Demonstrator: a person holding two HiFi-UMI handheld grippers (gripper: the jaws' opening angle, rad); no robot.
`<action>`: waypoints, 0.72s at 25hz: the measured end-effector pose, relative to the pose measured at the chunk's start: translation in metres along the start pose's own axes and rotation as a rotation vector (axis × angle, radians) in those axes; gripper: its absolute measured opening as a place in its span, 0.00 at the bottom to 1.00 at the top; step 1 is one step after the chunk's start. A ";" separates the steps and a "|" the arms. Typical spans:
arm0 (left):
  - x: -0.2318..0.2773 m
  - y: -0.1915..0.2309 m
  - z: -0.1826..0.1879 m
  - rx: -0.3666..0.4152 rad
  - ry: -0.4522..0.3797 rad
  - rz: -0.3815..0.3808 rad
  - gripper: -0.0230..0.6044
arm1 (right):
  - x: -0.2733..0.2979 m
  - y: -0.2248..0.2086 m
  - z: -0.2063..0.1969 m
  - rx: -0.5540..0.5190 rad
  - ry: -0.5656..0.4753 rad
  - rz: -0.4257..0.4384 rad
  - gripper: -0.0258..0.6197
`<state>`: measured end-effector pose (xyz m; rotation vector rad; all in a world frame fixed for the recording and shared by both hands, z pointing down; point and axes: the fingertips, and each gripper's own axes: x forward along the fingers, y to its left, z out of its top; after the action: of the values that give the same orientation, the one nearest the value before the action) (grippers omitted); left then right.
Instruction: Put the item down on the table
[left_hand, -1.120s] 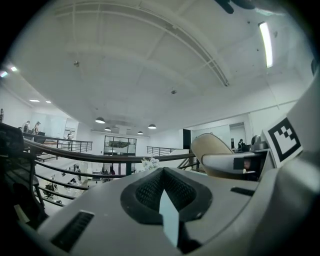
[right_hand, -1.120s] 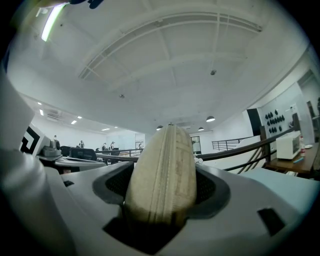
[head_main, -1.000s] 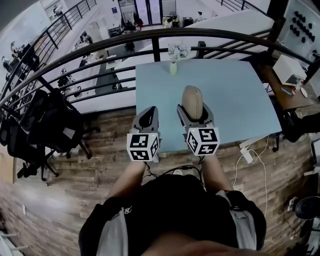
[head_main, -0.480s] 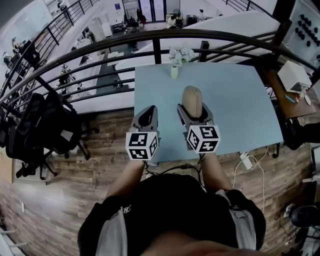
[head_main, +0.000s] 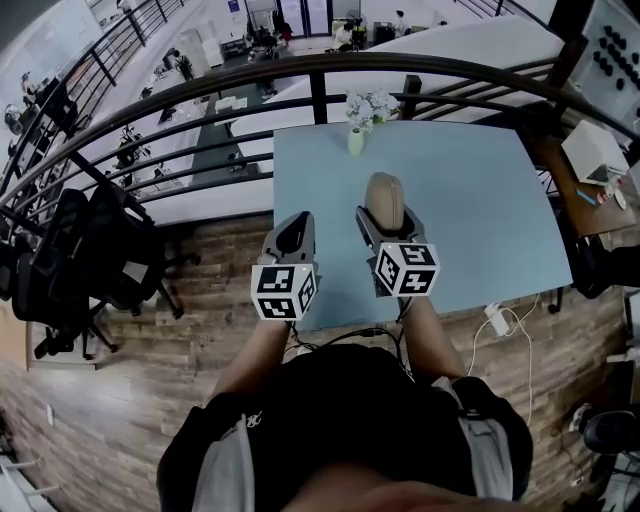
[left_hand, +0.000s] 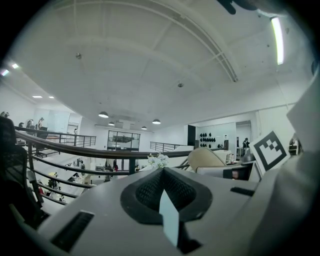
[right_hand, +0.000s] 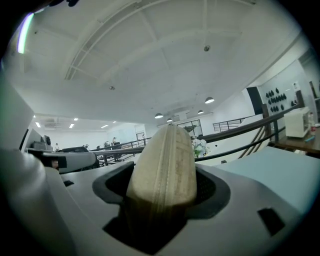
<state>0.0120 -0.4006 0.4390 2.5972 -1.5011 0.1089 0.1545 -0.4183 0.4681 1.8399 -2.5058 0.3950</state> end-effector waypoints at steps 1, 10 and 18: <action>0.000 0.001 0.000 0.000 0.000 0.001 0.06 | 0.003 -0.001 -0.004 0.007 0.010 0.001 0.54; -0.001 0.012 -0.003 0.001 0.010 0.019 0.06 | 0.042 -0.013 -0.071 0.077 0.162 -0.015 0.54; -0.008 0.022 -0.004 0.005 0.011 0.038 0.06 | 0.067 -0.015 -0.141 0.144 0.308 -0.007 0.54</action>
<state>-0.0112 -0.4041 0.4434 2.5680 -1.5493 0.1315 0.1279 -0.4560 0.6175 1.6779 -2.3159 0.8097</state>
